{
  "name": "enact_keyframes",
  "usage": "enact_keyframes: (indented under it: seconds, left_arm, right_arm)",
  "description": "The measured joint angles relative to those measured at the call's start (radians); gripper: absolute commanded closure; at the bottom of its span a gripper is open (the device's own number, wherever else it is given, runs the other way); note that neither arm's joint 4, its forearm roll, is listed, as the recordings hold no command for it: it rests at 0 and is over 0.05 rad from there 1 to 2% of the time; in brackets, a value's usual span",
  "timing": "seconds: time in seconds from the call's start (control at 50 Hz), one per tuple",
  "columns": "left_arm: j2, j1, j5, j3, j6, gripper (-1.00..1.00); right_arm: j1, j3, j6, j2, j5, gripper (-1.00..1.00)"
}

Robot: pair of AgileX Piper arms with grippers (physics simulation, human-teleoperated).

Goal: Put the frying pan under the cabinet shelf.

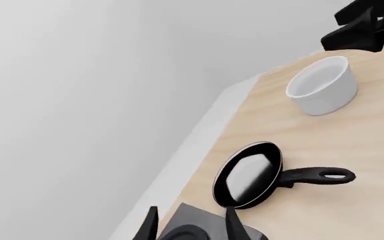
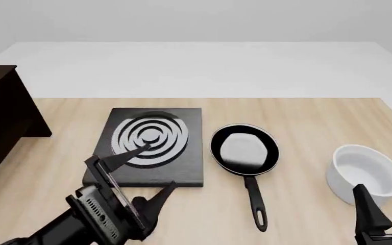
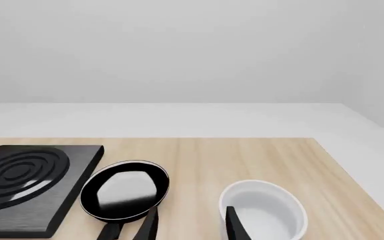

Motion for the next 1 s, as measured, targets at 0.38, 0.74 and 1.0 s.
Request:
enact_keyframes:
  seconds: [0.38,0.74,1.0]
  left_arm:
    - [0.199,-0.096,-0.157,-0.002,0.193,-1.0]
    - [0.333,-0.168,-0.239,-0.022,0.362,-1.0]
    - [0.405,-0.209,-0.253,-0.053,0.448,-1.0]
  right_arm:
    - [0.0,0.0,0.0,0.0,0.0,-1.0]
    - [0.0,0.0,0.0,0.0,0.0,-1.0]
    - [0.0,0.0,0.0,0.0,0.0,-1.0]
